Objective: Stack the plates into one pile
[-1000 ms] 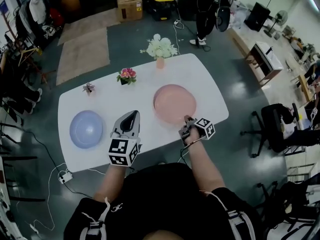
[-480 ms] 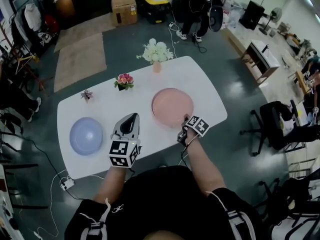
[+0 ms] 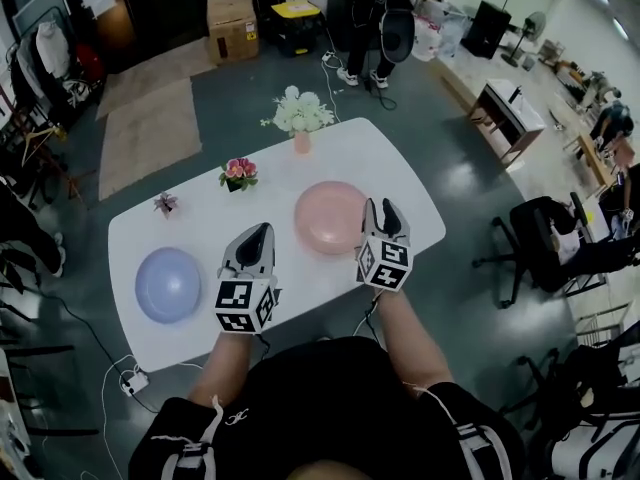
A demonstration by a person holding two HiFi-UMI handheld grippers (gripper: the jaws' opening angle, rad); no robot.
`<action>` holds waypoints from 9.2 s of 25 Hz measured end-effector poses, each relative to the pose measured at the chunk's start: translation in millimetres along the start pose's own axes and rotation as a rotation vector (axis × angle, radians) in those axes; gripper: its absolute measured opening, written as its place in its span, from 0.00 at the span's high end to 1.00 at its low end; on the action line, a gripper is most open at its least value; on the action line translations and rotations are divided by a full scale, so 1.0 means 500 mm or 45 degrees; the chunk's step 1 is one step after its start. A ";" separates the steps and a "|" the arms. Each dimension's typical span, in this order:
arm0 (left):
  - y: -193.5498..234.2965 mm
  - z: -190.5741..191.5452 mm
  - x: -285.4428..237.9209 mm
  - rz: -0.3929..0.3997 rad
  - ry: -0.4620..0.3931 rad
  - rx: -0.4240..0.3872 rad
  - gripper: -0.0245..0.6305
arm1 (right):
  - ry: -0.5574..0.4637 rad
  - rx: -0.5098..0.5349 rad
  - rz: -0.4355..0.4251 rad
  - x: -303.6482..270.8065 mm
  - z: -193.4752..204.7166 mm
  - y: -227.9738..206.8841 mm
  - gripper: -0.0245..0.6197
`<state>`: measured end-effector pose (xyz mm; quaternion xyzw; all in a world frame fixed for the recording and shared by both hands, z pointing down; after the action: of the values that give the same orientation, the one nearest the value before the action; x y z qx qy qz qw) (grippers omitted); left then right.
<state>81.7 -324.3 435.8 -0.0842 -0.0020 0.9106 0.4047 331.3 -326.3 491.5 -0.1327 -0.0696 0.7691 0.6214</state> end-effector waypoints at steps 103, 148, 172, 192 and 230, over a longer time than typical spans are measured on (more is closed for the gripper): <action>0.663 0.234 0.935 -0.658 0.133 0.106 0.94 | 1.291 -1.062 0.002 0.226 0.856 0.931 0.81; 0.312 0.128 0.488 0.090 0.051 0.000 0.94 | 0.510 -1.663 0.102 0.290 0.503 0.364 0.82; 0.127 0.104 0.259 0.191 0.105 -0.077 0.94 | 0.375 -1.761 0.361 0.112 0.429 -0.017 0.80; 0.199 0.142 0.340 -0.020 0.198 -0.063 0.94 | 0.622 -0.913 0.615 -0.004 0.430 -0.056 0.73; -0.036 -0.005 0.342 0.585 -0.078 -0.064 0.94 | -0.392 0.051 0.201 0.589 -0.063 0.371 0.94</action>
<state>-17.3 -186.2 408.7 -0.0647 -0.0178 0.9806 0.1843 110.1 -81.8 376.4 -0.0059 -0.1380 0.8279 0.5436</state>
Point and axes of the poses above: the fingertips, and each gripper's own axes: x backward along the fingers, y to its left, z out of its underside, the point moved 1 cm from there along x, backward along the fingers, and after that the axes turned 9 degrees about -x, right-handed, at the moved point
